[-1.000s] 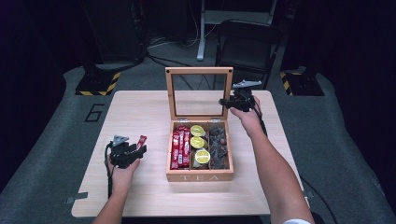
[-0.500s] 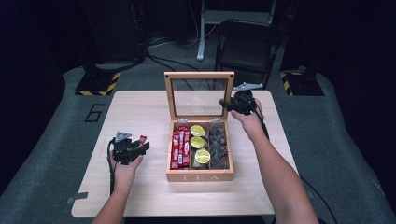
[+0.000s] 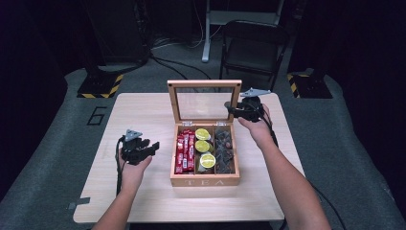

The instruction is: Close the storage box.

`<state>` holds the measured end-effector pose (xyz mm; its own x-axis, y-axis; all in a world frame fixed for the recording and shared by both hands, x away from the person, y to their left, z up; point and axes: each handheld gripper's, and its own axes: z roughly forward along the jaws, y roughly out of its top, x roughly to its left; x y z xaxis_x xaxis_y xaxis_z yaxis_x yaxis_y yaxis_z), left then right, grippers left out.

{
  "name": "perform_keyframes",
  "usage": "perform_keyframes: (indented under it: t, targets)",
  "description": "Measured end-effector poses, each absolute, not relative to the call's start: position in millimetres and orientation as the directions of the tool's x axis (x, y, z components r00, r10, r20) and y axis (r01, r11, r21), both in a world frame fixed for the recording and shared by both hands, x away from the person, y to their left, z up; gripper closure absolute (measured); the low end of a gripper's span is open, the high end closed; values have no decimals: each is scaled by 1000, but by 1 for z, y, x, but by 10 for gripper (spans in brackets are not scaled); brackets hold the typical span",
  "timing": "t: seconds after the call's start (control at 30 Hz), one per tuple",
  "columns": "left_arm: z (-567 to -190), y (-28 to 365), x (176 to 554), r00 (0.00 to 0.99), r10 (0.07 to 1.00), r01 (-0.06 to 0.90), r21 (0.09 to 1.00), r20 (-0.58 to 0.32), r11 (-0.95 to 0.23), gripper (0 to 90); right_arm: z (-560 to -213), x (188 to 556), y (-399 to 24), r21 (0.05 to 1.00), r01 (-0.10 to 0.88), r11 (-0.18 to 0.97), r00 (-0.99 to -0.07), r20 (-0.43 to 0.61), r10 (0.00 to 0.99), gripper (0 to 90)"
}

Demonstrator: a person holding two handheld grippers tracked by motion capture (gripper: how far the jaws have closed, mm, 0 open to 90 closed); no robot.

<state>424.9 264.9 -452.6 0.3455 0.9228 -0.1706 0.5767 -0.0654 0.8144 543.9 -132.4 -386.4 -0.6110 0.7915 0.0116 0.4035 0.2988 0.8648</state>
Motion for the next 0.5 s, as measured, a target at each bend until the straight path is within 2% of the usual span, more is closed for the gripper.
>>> perform_keyframes:
  t: [0.3, 0.5]
  targets:
    - [-433, 251, 431, 427, 895, 575, 803, -132, -156, 489, -387, 539, -133, 868, 393, 302, -617, 6, 787, 600]
    - [-422, 246, 433, 442, 884, 572, 806, -149, -150, 481, -388, 534, -134, 876, 381, 294, -610, 0, 793, 604]
